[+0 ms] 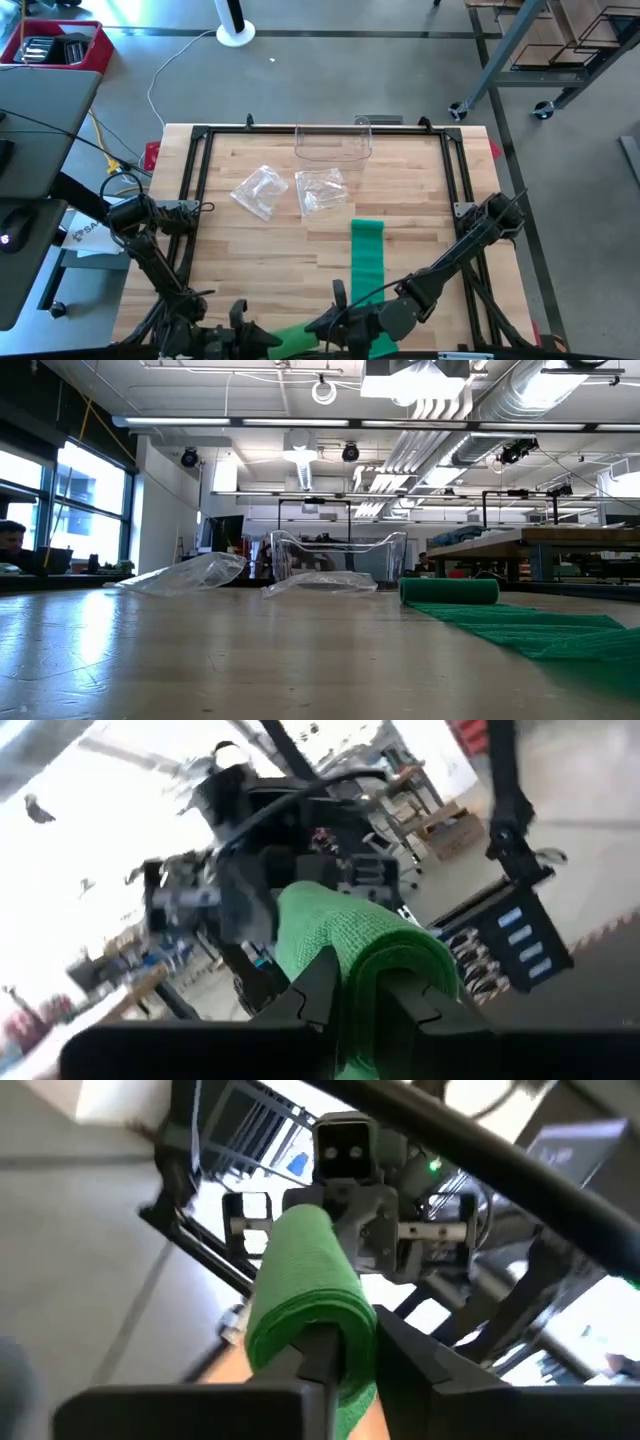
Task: Roll bandage
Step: Roll the green bandage
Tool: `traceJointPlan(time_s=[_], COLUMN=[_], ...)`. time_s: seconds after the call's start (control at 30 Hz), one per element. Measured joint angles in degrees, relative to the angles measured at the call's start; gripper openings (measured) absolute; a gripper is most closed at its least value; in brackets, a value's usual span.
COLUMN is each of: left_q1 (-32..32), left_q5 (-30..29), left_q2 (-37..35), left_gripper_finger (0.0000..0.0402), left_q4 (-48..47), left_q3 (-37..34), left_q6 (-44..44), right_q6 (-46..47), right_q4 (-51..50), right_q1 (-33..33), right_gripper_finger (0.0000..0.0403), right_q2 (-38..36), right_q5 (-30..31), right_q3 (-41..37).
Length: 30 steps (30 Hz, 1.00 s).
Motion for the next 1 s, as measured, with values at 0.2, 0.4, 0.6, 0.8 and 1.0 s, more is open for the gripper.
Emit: traceJointPlan(time_s=[0.2,0.4,0.6,0.8,1.0], left_q1=[-0.42,-0.42,0.07,-0.34,-1.25], left_q5=[-5.00,-5.73,-4.74,-4.98,-4.84], left_q2=[0.02,0.02,0.02,0.02,0.02], left_gripper_finger=[0.0062,0.0068,0.0054,0.0009,0.0010], left_q4=[2.29,2.64,2.61,2.59,2.56], left_q3=[0.00,0.00,0.00,0.00,0.00], left_q6=[-10.33,-17.15,-15.23,-8.59,-2.17], right_q6=[-25.30,-40.29,-34.08,-16.93,0.55], right_q4=[-2.05,0.45,2.57,2.89,1.58], right_q1=[1.32,3.52,4.33,4.31,3.92], right_gripper_finger=[0.0008,0.0027,0.0029,0.0056,0.0131], right_q2=[-0.11,-0.11,-0.11,-0.11,-0.10], right_q5=[2.98,9.13,9.92,10.92,10.88], right_q3=[0.00,0.00,0.00,0.00,1.21])
